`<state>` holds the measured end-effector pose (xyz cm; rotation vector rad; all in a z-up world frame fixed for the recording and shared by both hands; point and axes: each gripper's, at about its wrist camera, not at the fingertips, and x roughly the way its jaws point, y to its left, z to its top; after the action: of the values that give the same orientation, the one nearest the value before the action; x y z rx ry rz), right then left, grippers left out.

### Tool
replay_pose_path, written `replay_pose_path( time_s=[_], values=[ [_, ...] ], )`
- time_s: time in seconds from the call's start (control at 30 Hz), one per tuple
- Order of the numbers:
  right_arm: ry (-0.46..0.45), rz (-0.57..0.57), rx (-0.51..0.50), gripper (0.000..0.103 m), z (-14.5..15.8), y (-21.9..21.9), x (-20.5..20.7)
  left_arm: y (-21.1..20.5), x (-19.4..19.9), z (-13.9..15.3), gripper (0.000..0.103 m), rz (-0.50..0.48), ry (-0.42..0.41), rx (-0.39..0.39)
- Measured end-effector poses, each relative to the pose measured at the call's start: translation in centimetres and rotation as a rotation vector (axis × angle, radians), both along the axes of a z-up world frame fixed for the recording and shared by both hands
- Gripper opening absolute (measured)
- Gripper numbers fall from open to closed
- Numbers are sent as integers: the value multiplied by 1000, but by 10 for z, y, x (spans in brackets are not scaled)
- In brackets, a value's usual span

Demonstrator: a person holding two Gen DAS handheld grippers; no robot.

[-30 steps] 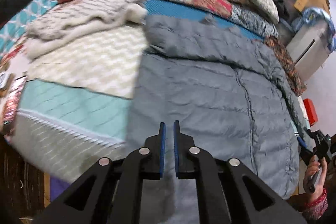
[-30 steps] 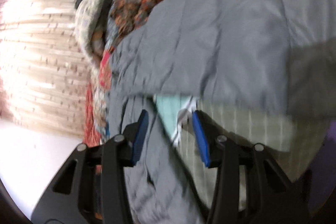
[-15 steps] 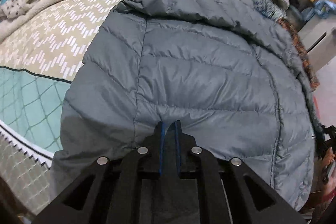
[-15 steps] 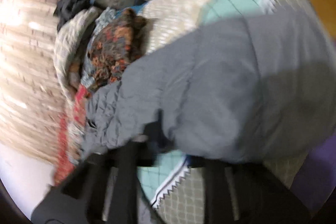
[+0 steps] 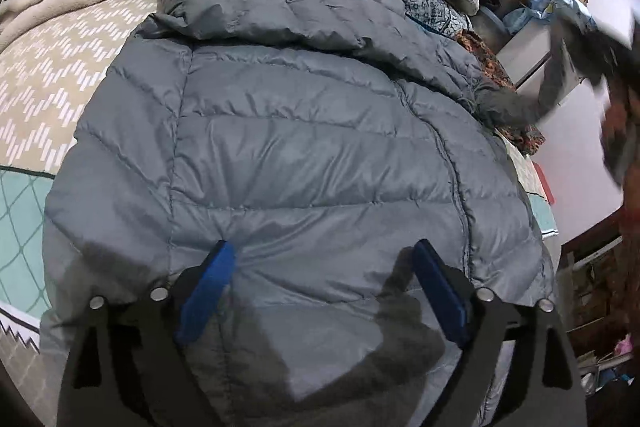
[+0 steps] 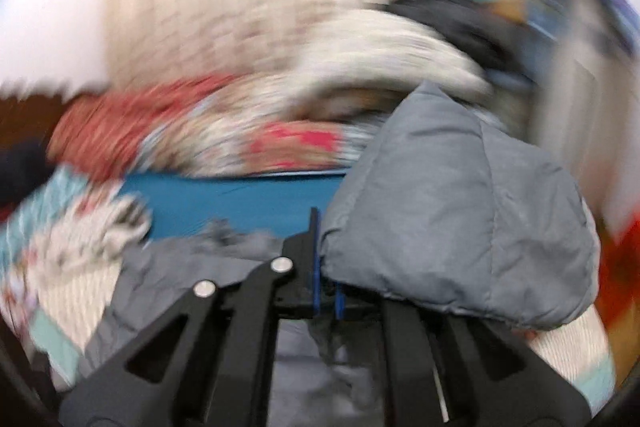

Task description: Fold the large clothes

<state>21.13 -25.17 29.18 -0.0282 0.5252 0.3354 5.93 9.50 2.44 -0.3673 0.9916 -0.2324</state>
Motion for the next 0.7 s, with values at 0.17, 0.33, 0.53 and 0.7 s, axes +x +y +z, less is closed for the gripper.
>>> replay_pose_path(
  time_s=[0.17,0.33,0.53,0.7],
  values=[
    [-6,379,-296,5,-43,169,0,5,-1,5,0,-54,-7,0],
    [40,602,-630,6,-139,266,-24,46,-13,34,0,46,-81,-25],
    [9,704,-768,42,-191,263,-48,104,5,70,0,179,-140,-95],
    [-28,748,-653,76,-156,221,-71,124,50,106,0,207,-235,-124]
  ],
)
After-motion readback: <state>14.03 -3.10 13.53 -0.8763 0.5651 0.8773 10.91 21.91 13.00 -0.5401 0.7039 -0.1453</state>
